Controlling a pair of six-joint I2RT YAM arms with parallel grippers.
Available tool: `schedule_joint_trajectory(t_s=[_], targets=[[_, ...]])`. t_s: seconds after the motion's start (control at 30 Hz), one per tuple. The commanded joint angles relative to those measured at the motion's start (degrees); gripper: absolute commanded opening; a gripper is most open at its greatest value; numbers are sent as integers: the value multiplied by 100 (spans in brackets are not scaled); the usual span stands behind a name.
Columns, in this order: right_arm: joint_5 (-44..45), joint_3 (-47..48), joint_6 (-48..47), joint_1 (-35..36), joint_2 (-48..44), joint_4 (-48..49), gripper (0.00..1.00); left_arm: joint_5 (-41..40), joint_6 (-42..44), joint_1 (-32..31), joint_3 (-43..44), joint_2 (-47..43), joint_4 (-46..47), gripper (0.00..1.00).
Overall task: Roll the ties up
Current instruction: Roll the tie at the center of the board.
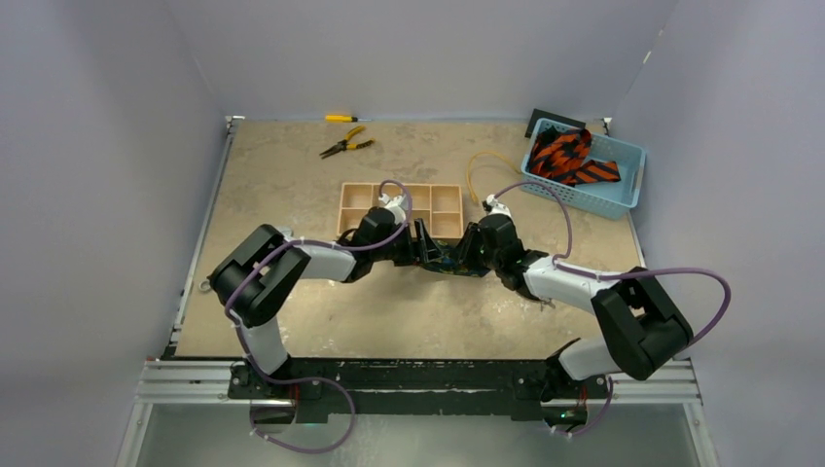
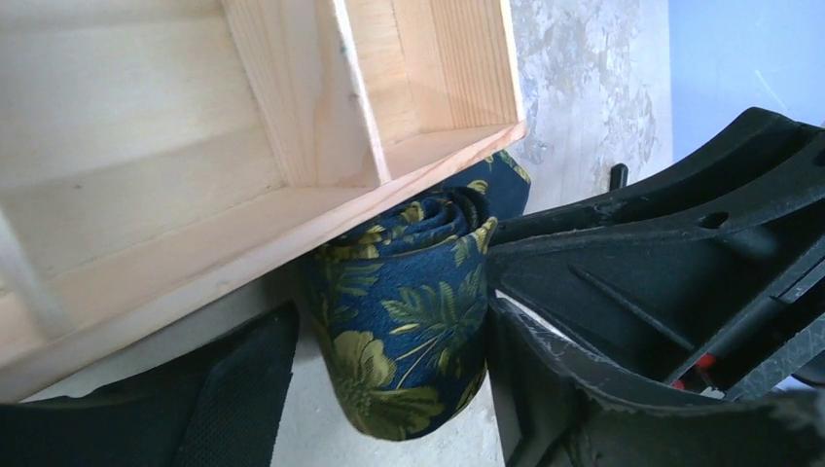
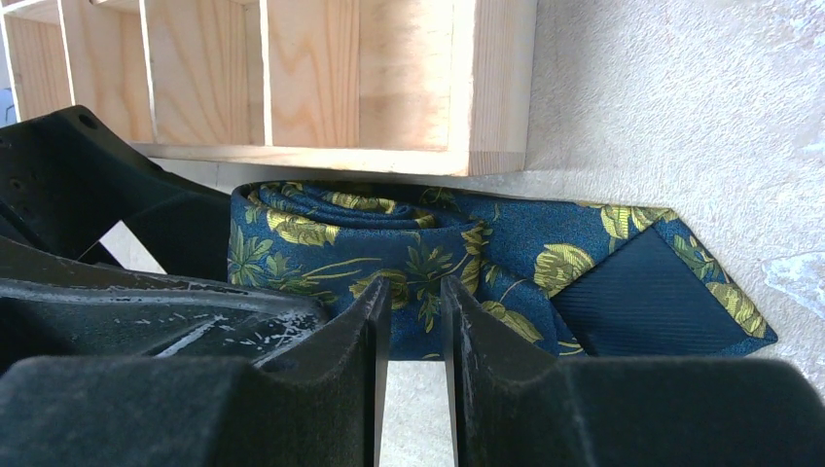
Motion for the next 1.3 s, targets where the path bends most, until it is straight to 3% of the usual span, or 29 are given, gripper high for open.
schedule_joint_trajectory(t_s=[0.0,0.13,0.27,0.5,0.7,1.0,1.27], targets=[[-37,-120,-30,-30,-67,-120,29,81,-99,-91,304,113,236,63],[-86,-130,-20,-34,-70,-106,28,45,-104,-108,361,104,208,55],[-127,-133,-24,-28,-96,-108,28,-3,40,-188,492,120,55,35],[-123,4,-60,-33,-629,-525,31,-1097,829,-541,1086,-200,-1746,1],[379,90,-209,-34,-1526,-1184,35,-2453,1294,-811,1709,-333,-3678,0],[328,-257,-170,-31,-1747,-1116,36,-3678,1380,-1029,1956,-612,-5017,0],[427,-410,-63,-31,-1959,-1118,36,-5205,1312,-1784,3291,-3,-6621,0]])
